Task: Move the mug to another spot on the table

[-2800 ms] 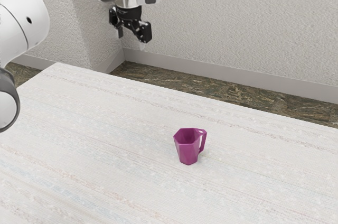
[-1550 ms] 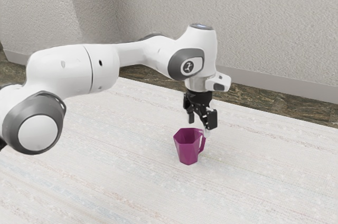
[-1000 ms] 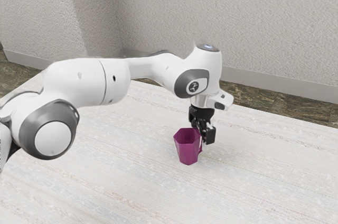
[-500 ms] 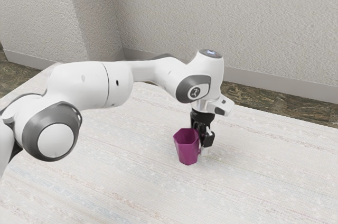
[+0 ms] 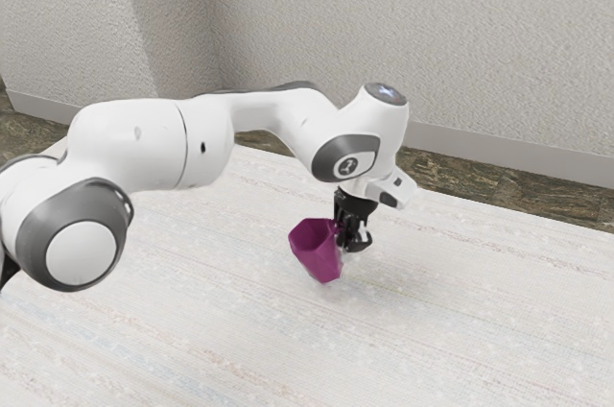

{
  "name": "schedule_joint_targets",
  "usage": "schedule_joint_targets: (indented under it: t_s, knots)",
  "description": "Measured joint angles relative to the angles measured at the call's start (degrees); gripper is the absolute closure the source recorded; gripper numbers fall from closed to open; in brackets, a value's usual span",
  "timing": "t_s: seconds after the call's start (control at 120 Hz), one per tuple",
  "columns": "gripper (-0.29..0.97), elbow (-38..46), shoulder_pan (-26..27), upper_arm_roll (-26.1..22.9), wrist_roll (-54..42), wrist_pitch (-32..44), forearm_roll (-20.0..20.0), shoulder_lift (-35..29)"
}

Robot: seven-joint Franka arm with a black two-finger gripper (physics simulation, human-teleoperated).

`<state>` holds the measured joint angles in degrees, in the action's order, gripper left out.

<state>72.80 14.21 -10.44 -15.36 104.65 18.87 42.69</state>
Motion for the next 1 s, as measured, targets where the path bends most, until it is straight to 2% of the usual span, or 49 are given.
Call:
schedule_joint_targets:
  t_s: [0.183, 0.292, 0.375, 0.608, 0.8, 1.0]
  knots:
    - [0.63, 3.43, -0.02, 2.51, 0.04, -0.61, 2.27, -2.2]
    - [0.62, 6.18, -0.34, 3.76, 0.09, -0.89, 2.37, -4.1]
    - [0.66, 7.41, -0.65, 5.14, 0.16, -0.98, 2.48, -4.97]
    - [0.63, 8.74, -1.28, 8.88, 0.2, -1.17, 2.46, -5.27]
    - [0.73, 10.76, -2.83, 10.83, 0.35, -1.09, 2.38, -5.28]
    - [0.76, 13.4, -6.04, 10.93, 0.55, -0.9, 1.07, -5.26]
